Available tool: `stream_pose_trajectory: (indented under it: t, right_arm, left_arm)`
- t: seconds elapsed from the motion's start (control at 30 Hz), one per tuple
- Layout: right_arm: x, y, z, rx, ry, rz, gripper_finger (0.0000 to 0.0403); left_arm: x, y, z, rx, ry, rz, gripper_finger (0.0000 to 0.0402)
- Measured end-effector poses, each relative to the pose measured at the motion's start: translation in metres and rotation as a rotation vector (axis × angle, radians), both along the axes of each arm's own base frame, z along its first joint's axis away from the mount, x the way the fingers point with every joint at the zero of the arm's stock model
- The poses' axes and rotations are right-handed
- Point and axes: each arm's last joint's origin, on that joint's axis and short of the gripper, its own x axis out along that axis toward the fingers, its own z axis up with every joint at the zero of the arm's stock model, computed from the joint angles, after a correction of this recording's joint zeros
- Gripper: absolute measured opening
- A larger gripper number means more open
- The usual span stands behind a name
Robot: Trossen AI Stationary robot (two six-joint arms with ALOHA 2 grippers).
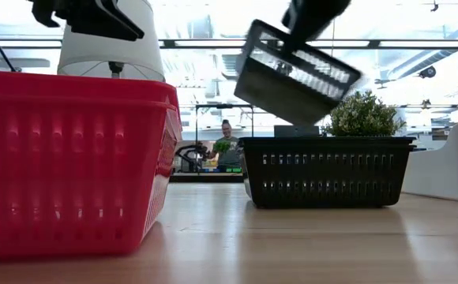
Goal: Stack baskets by color
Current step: Stack the black bin on top of the bottom black bins
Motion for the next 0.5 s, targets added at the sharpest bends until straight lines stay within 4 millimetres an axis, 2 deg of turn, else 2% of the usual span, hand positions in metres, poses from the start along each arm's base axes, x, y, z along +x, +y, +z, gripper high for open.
stream_pose_trajectory:
  t: [0.13,0.33,0.4,0.5]
  right_arm:
    - [-0.01,0.01,-0.004,0.031,0.074,-0.051,0.0009]
    - [-0.013,0.016,-0.004,0.039,0.095,-0.061,0.0009]
    - [-0.015,0.015,0.002,0.013,0.145,-0.077,0.0009]
    - [-0.013,0.017,0.02,-0.069,0.191,-0.125,0.0009]
  left_arm:
    - [0.003,-0.001,0.0,0.009,-0.012,0.013,0.0164]
    - [0.007,-0.002,0.003,0.024,-0.041,0.014,0.0164]
    - [0.007,-0.001,0.003,0.026,-0.048,0.025,0.0164]
    - [0.008,-0.001,0.004,0.022,-0.064,0.029,0.0164]
